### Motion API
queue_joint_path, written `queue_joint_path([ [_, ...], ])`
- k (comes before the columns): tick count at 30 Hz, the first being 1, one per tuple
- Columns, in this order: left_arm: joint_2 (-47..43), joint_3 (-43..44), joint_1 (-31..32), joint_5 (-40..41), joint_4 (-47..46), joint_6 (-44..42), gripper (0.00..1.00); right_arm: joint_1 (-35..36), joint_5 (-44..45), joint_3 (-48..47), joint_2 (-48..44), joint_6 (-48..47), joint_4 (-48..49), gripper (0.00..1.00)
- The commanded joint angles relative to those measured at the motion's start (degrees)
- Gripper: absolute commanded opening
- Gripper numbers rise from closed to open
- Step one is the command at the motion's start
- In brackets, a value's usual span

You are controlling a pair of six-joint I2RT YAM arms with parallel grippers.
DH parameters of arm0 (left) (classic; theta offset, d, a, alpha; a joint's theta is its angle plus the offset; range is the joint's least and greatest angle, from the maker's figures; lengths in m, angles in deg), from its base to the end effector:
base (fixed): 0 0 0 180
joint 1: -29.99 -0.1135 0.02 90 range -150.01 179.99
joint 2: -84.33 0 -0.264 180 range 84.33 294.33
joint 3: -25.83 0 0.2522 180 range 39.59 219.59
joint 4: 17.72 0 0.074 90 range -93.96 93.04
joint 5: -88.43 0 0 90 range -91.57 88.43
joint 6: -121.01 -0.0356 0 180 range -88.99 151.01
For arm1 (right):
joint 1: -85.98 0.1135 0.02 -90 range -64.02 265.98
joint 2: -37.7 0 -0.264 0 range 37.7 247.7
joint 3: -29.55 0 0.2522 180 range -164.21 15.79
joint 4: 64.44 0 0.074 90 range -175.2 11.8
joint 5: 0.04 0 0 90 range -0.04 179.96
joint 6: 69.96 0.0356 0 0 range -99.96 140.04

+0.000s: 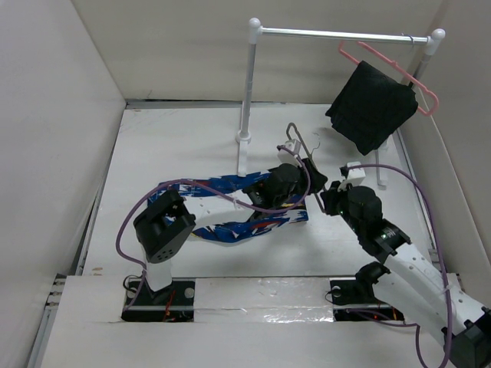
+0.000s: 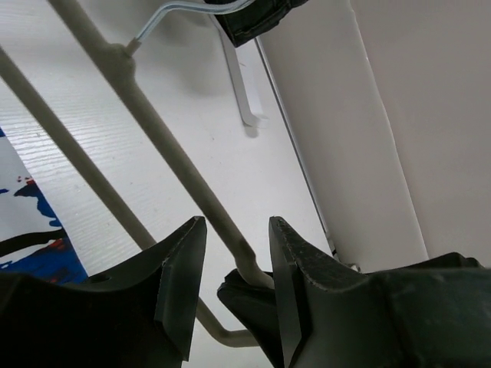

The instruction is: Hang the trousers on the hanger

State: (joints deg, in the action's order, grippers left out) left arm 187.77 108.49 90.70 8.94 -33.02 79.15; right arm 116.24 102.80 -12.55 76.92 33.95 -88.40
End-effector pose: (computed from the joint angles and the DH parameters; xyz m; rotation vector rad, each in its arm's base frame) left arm 0.2139 -0.3681 0.2704 0.0482 1.8323 -1.2522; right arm 0.1498 0.0782 0.2540 -0.1272 1.9364 0.2975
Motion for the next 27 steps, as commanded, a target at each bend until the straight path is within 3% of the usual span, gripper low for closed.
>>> queue_joint_path([
  [1, 0.4, 1.8, 0.2, 1.7, 0.1, 0.6, 0.35, 1.3, 1.9, -0.4, -1.3, 0.9, 5.5, 0.00],
  [10, 2.6, 4.6, 0.2, 0.7, 1.4, 1.4, 0.30, 3.1, 0.4, 0.2, -1.6, 1.3, 7.2, 0.00],
  [14, 1.4, 2.8, 0.2, -0.4, -0.4, 2.0, 0.00, 6.1, 3.2, -0.1, -0.7, 2.6, 2.9, 0.00],
  [15, 1.2, 2.1, 0.2, -0.4, -0.4, 1.9, 0.00, 6.7, 4.2, 0.2, -1.0, 3.0, 2.2, 0.00],
  [18, -1.1, -2.7, 0.2, -1.2, -4.2, 2.2, 0.00, 8.0, 5.2, 0.6, -3.4, 4.2, -1.4, 0.24],
  [19, -2.5, -3.8, 0.2, -1.4, -5.1, 2.0, 0.00, 8.6, 4.8, 0.7, -4.6, 4.3, -2.2, 0.41],
  [22, -5.9, -8.9, 0.2, -1.5, -7.5, 1.8, 0.00, 8.6, 2.7, 1.0, -9.6, 4.3, -3.9, 0.64],
  [27, -11.1, -17.6, 0.2, -2.6, -13.0, 1.6, 0.00, 8.6, 0.4, -2.5, -14.8, 3.4, -8.7, 0.71],
])
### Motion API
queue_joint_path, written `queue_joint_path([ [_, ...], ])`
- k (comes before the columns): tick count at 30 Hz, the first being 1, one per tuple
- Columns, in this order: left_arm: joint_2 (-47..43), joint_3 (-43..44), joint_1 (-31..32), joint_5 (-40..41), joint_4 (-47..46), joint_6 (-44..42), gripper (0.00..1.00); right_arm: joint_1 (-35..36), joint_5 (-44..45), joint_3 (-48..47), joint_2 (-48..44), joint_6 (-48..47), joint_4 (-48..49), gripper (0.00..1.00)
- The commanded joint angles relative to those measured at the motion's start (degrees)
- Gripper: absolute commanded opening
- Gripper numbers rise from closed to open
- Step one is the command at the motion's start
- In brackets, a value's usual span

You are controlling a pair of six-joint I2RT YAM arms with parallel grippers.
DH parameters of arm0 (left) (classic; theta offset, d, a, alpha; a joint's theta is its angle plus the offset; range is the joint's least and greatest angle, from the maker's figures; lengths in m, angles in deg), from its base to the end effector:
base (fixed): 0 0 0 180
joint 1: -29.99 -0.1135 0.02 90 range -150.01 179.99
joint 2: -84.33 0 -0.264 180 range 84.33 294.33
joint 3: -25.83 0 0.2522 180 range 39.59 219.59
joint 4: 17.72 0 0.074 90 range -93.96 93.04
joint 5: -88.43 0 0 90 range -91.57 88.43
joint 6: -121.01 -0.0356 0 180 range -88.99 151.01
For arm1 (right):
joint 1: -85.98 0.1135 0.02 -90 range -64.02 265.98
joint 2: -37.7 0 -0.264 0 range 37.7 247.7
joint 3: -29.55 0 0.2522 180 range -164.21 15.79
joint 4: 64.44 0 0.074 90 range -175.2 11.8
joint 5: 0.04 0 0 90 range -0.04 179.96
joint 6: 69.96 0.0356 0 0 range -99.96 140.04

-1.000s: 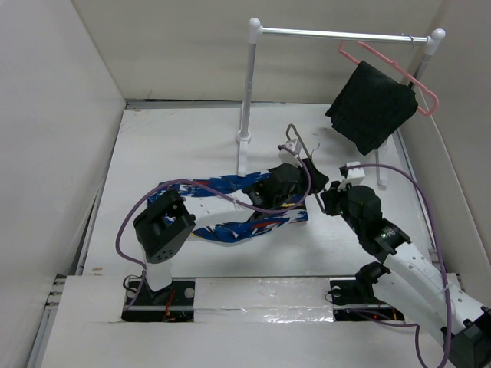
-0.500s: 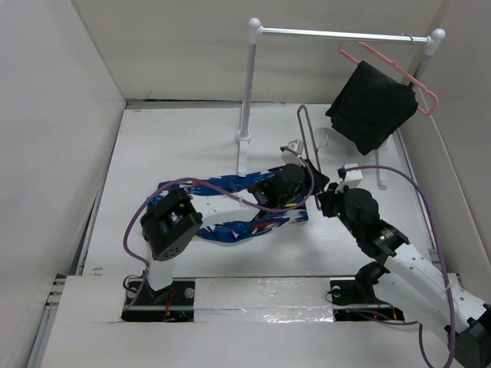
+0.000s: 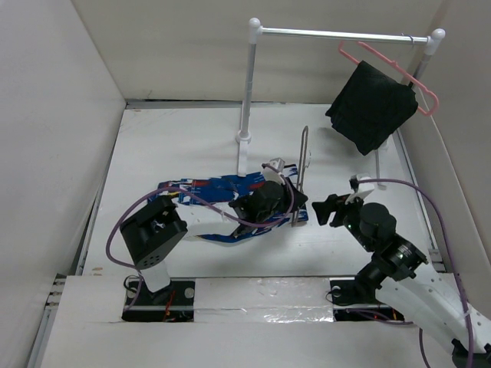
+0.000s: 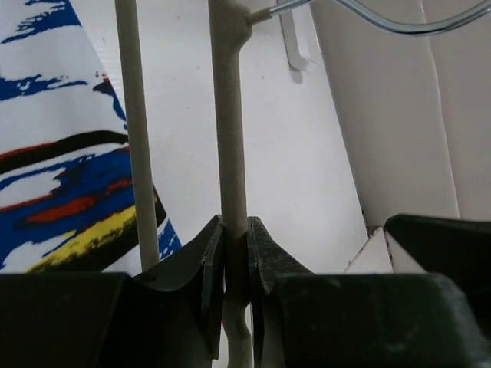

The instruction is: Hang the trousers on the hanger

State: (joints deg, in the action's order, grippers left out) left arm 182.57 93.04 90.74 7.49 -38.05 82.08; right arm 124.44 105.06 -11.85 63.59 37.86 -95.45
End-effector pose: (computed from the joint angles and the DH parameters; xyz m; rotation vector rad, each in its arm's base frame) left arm 0.1912 -0.3299 0.2245 0.0367 1.9393 -1.2425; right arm 0.1075 0.0736 0.2673 -0.1476 1.8492 0.4462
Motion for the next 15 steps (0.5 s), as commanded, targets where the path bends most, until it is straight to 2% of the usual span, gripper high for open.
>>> queue_joint_path([
  [1, -7.4, -3.3, 0.2, -1.4, -8.7, -1.4, 0.00, 0.4, -2.4, -3.6, -1.1, -0.8, -1.0, 0.71],
  [2, -8.3, -4.7, 0.2, -2.3, -11.2, -1.4, 0.00, 0.4, -3.1, -3.7, -0.5, -0.9, -0.2, 0.68],
  [3, -8.9, -7.2, 0.2, -2.9, -12.6, -1.1, 0.00, 0.4, -3.6, -3.7, 1.5, -1.0, 0.3, 0.55],
  [4, -9.8, -8.3, 0.2, -3.9, -14.1, -0.7, 0.00, -0.1, -4.1, -3.8, 2.9, -0.9, 0.7, 0.22],
  [5, -10.1, -9.3, 0.2, -5.9, -16.8, -0.3, 0.00, -0.1, -6.0, -3.8, 4.2, -0.6, 2.1, 0.08],
  [6, -10.3, -11.2, 0.2, -6.8, -18.3, 0.3, 0.00, -0.1, -7.4, -3.8, 5.6, -0.6, 3.2, 0.00],
  [9, -9.6, -15.3, 0.8, -9.9, -27.7, 3.7, 0.00, -0.1, -9.6, -4.6, 10.0, -0.8, 5.9, 0.00],
  [12, -6.0, -16.4, 0.8, -15.7, -36.5, 6.1, 0.00, -2.0, -8.6, -3.9, 12.1, -0.4, 8.5, 0.34],
  [13, -4.6, -16.6, 0.8, -16.7, -38.1, 7.3, 0.00, -2.6, -9.8, -3.7, 12.5, -0.5, 9.9, 0.49],
  [15, -3.8, -17.7, 1.3, -17.6, -42.4, 8.5, 0.00, -4.5, -12.0, -4.1, 13.7, -0.6, 11.3, 0.56],
])
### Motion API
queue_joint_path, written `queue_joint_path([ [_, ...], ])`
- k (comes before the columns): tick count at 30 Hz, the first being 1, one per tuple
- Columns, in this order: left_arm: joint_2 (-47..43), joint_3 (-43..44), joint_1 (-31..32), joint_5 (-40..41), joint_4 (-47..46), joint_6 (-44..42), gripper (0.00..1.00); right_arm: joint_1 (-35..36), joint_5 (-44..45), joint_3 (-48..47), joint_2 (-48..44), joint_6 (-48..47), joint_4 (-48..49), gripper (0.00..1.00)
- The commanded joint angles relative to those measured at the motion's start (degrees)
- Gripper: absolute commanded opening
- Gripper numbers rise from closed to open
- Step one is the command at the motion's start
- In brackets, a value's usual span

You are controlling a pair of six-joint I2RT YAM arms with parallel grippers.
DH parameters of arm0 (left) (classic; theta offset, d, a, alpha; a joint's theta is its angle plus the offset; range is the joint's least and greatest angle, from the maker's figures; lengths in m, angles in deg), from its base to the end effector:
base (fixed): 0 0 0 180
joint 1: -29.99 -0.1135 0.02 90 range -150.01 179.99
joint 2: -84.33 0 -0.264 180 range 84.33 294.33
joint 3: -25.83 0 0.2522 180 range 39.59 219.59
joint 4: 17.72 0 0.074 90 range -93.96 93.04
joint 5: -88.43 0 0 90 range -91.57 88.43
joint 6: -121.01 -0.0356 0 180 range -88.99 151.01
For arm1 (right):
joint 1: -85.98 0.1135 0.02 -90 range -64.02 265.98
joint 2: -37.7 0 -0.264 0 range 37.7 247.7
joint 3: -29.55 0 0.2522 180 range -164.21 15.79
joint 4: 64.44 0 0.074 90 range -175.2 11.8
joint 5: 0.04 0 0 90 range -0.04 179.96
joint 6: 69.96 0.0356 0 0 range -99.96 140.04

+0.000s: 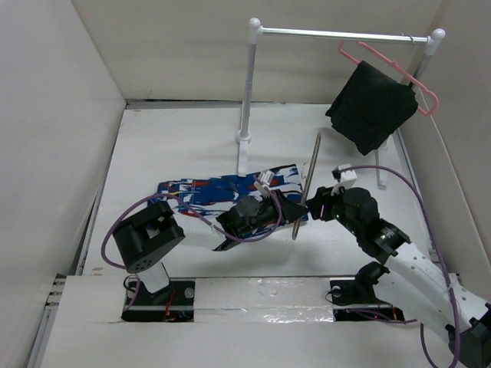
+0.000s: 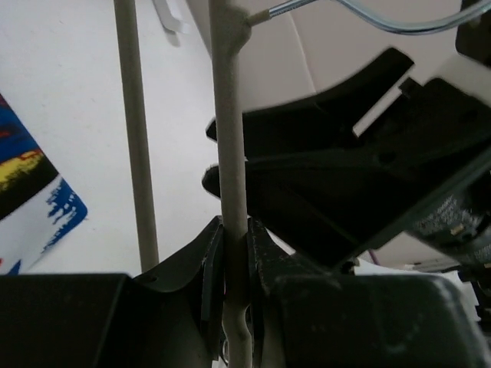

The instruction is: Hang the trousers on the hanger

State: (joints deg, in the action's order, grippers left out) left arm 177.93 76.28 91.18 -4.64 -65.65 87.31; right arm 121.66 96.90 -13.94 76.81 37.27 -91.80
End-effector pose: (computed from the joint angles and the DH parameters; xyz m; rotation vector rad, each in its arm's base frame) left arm 0.1572 -0.2898 0.2136 0.1248 1.7357 -1.6407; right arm 0.1384 0.0941 0.2566 -0.2412 1.9860 0.4811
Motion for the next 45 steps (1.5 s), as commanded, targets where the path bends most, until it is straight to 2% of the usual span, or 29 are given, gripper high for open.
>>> queue_joint_path([
  [1, 1.2, -1.0, 0.9, -5.9, -15.3, 3.6, 0.00, -2.4, -4.0, -2.0, 0.8, 0.3, 7.6, 0.58],
  [4, -0.2, -1.9, 0.9, -5.8, -14.7, 3.4, 0.00, -5.4, -4.6, -0.8, 2.4, 1.1, 10.5, 0.58],
  [7, -1.8, -2.0, 2.1, -4.6, -12.6, 2.0, 0.00, -8.3, -8.9, -0.2, 5.4, 1.5, 12.8, 0.59],
  [12, -2.8, -2.2, 3.3, -4.2, -12.0, 1.6, 0.00, -9.7, -11.8, 0.6, 9.6, 2.9, 17.3, 0.60],
  [14, -2.5, -2.0, 3.3, -4.8, -11.9, 1.7, 0.00, -10.2, -13.1, 1.4, 9.1, 3.7, 21.0, 0.54],
  [16, -2.9, -2.4, 3.3, -4.8, -11.3, 1.6, 0.00, -10.2, -12.5, 3.0, 8.5, 4.1, 23.4, 0.44],
  [17, -3.1, -2.8, 3.3, -4.5, -11.3, 1.9, 0.00, -10.9, -12.3, 3.4, 8.0, 4.1, 23.7, 0.34],
  [19, -3.4, -3.7, 3.3, -3.3, -10.5, 2.1, 0.00, -12.3, -11.9, 3.5, 6.9, 3.9, 21.7, 0.06],
  [20, -3.6, -3.6, 3.3, -3.3, -10.5, 1.8, 0.00, -12.3, -11.9, 3.6, 6.4, 3.8, 21.5, 0.01],
  [23, -5.1, -2.9, 3.9, 1.5, -1.9, -0.6, 0.00, -13.4, -12.8, 5.0, 5.1, 3.0, 21.7, 0.00],
  [26, -6.1, -1.1, 3.9, 6.7, 6.0, -2.6, 0.00, -14.0, -11.8, 4.2, 2.9, 2.2, 17.0, 0.00],
  [31, -6.9, -0.4, 3.9, 11.3, 9.0, -3.4, 0.00, -14.0, -11.7, 4.6, 0.7, 1.6, 15.9, 0.00],
  [34, -6.5, 1.8, 4.5, 14.9, 14.0, -4.6, 0.00, -14.0, -13.5, 5.8, 1.6, 1.9, 16.8, 0.00],
  [35, -6.2, 2.2, 5.0, 15.8, 14.8, -4.8, 0.00, -14.0, -13.8, 6.0, 1.9, 1.7, 15.9, 0.05],
  [36, -5.9, 2.6, 5.0, 16.4, 15.6, -4.8, 0.00, -14.0, -13.2, 5.8, 2.1, 1.4, 14.8, 0.15],
  [37, -5.3, 3.3, 5.0, 16.1, 15.6, -4.1, 0.00, -14.0, -12.6, 5.4, 2.2, 0.7, 13.6, 0.36],
  [39, -3.1, 3.7, 5.6, 15.6, 14.9, -2.9, 0.00, -14.0, -12.1, 4.3, 1.3, 0.0, 8.7, 0.54],
  [40, -1.7, 3.8, 5.6, 16.2, 14.3, -2.4, 0.00, -14.0, -12.2, 3.6, 0.6, -0.9, 8.2, 0.66],
  [41, -0.9, 3.8, 7.1, 16.8, 13.5, -1.2, 0.00, -14.0, -12.3, 3.2, -0.1, -1.1, 6.9, 0.72],
  [43, 0.8, 3.7, 7.9, 18.3, 10.7, 0.0, 0.00, -14.0, -10.6, 1.3, -2.8, -1.8, 4.6, 0.77],
  [45, 3.2, 4.0, 7.9, 18.5, 8.9, 0.8, 0.00, -14.0, -9.8, 0.7, -4.8, -2.1, 3.2, 0.77],
])
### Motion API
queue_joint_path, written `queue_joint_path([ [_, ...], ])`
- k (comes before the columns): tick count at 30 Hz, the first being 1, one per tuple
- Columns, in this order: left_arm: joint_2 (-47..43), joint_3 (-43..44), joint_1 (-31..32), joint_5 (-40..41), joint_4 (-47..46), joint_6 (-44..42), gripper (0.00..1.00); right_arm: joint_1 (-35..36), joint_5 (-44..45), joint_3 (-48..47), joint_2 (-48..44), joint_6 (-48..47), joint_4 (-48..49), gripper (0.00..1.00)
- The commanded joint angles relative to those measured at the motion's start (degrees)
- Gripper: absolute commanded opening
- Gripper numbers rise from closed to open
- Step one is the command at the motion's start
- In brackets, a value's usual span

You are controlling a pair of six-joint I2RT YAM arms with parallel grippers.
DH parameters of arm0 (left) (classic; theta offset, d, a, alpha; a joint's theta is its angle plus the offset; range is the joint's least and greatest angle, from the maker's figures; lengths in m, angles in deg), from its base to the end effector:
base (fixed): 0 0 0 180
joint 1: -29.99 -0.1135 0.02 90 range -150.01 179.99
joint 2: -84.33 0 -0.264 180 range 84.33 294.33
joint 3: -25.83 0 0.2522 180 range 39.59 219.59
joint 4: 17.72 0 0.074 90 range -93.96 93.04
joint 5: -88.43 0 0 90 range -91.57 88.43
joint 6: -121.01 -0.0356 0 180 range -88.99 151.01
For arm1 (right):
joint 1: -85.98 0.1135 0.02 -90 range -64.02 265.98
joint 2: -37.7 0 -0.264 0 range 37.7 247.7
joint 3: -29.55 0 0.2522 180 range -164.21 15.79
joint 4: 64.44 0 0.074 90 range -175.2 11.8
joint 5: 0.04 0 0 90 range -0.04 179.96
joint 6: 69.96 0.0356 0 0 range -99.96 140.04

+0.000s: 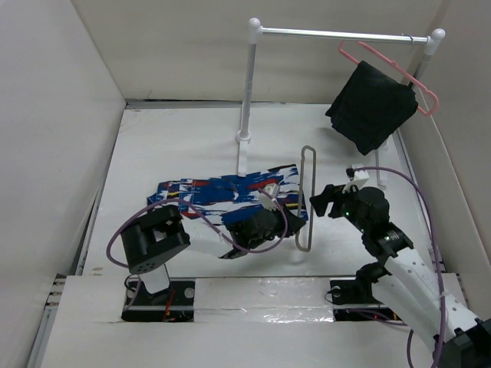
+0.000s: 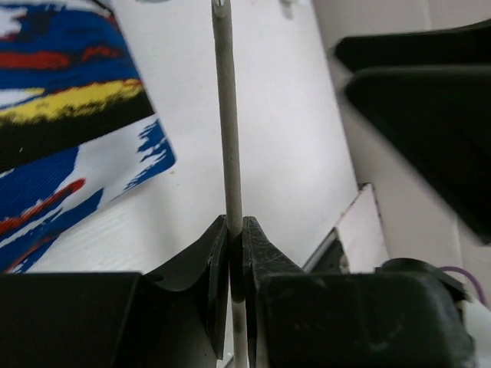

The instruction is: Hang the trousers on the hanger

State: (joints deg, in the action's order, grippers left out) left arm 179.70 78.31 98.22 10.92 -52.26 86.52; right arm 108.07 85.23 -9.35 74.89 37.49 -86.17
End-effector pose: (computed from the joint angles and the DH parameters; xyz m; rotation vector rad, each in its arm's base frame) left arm 0.1322 -0.3102 0.1889 0.0323 1.9300 -1.3650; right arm 0.1514 0.0646 0.2431 -0.1357 1.9521 0.5391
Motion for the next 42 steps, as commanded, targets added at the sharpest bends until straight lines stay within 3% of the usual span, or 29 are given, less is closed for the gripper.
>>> queue_joint_path([
  [1, 2.3, 1.9, 0.9, 3.3, -5.3, 1.9, 0.00, -0.4, 1.7, -3.8, -3.2, -2.2, -1.9, 0.74],
  [3, 4.6, 1.4, 0.9, 3.7, -8.7, 2.8, 0.00, -0.4, 1.7, -3.2, -3.0, -2.2, -1.6, 0.55],
  [4, 5.4, 1.4, 0.9, 3.8, -9.6, 2.9, 0.00, -0.4, 1.2, -2.7, -2.2, -2.0, -1.3, 0.34],
  [7, 7.7, 1.6, 0.9, 5.1, -12.5, 3.5, 0.00, -0.4, -0.6, -0.3, 2.1, -2.0, 3.5, 0.00],
  [13, 11.8, 2.6, 0.3, 7.2, -14.8, 5.0, 0.00, -1.0, -2.1, -1.7, 15.2, -2.9, 11.3, 0.01],
  [16, 12.6, 3.1, -0.2, 7.9, -14.6, 5.1, 0.00, -1.6, -3.5, -2.5, 22.6, -3.1, 16.0, 0.21],
  [21, 14.5, 3.4, -0.7, 6.8, -15.1, 5.6, 0.00, -2.8, -7.5, -6.0, 35.6, -3.2, 21.7, 0.29],
  [29, 16.9, 4.3, -2.4, 5.2, -15.5, 6.4, 0.00, -3.4, -8.9, -8.3, 44.3, -1.5, 27.0, 0.38],
  [35, 16.8, 3.7, -2.4, 5.5, -15.5, 6.5, 0.00, -3.9, -8.8, -8.9, 48.1, -0.2, 29.2, 0.54],
  [37, 16.7, 3.6, -2.4, 5.7, -15.1, 6.4, 0.00, -4.4, -10.1, -8.2, 49.0, 0.1, 30.3, 0.53],
  [40, 16.6, 2.8, -2.4, 6.3, -14.9, 6.6, 0.00, -4.9, -12.6, -6.9, 50.9, 2.1, 33.5, 0.34],
  [42, 17.0, 2.5, -2.9, 6.2, -15.3, 6.8, 0.00, -4.9, -13.8, -6.8, 52.0, 2.4, 34.9, 0.28],
])
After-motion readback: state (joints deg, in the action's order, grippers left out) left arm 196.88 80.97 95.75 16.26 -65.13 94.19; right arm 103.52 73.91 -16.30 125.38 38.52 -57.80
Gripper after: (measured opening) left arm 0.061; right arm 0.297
